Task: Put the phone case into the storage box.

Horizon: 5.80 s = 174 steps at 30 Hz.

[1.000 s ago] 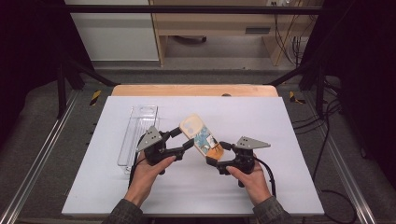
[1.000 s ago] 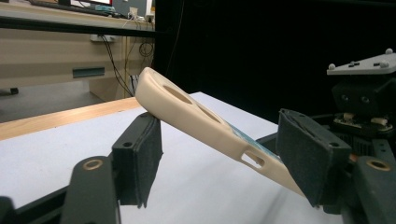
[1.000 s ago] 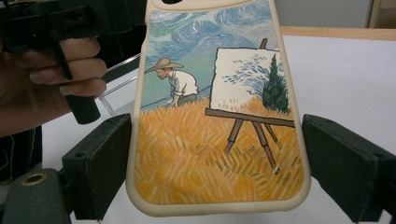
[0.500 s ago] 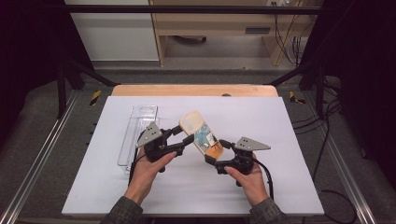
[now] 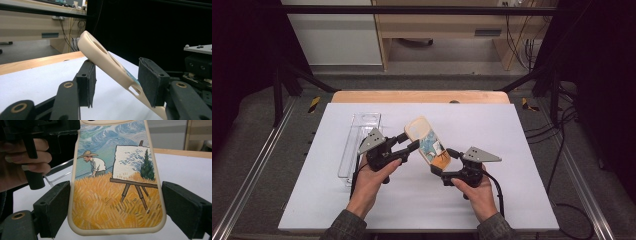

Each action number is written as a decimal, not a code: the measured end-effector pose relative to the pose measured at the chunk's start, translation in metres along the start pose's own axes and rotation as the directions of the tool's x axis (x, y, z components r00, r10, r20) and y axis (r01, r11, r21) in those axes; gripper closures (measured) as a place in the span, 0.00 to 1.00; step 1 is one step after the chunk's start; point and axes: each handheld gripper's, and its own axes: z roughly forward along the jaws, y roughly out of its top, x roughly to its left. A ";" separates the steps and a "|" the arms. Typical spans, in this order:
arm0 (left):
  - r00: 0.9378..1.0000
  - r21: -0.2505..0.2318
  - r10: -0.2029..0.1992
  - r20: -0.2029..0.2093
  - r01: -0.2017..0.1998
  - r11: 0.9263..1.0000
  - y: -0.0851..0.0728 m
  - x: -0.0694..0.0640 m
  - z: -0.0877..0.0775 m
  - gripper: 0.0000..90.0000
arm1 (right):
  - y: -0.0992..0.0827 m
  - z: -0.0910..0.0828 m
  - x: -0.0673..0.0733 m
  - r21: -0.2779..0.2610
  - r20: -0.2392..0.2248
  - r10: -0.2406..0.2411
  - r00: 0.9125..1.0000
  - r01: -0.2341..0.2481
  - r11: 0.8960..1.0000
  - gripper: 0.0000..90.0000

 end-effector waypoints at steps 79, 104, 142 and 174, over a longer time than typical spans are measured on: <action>0.988 -0.058 -0.146 0.056 0.150 0.987 0.003 0.003 -0.003 0.71 | 0.000 0.005 0.006 -0.006 -0.019 -0.003 1.000 0.003 1.000 0.13; 0.979 -0.074 -0.188 0.080 0.194 0.978 0.004 0.003 -0.005 0.75 | -0.001 0.008 0.009 -0.003 -0.025 -0.004 1.000 0.004 1.000 0.13; 0.969 -0.140 -0.241 0.056 0.246 0.959 0.019 0.004 -0.027 0.89 | -0.001 0.030 0.017 0.040 -0.042 -0.017 0.999 0.018 0.999 0.08; 0.958 -0.204 -0.058 -0.281 0.000 0.979 0.065 0.024 -0.076 0.89 | -0.003 -0.036 -0.024 0.067 0.215 -0.048 0.975 0.034 0.997 0.16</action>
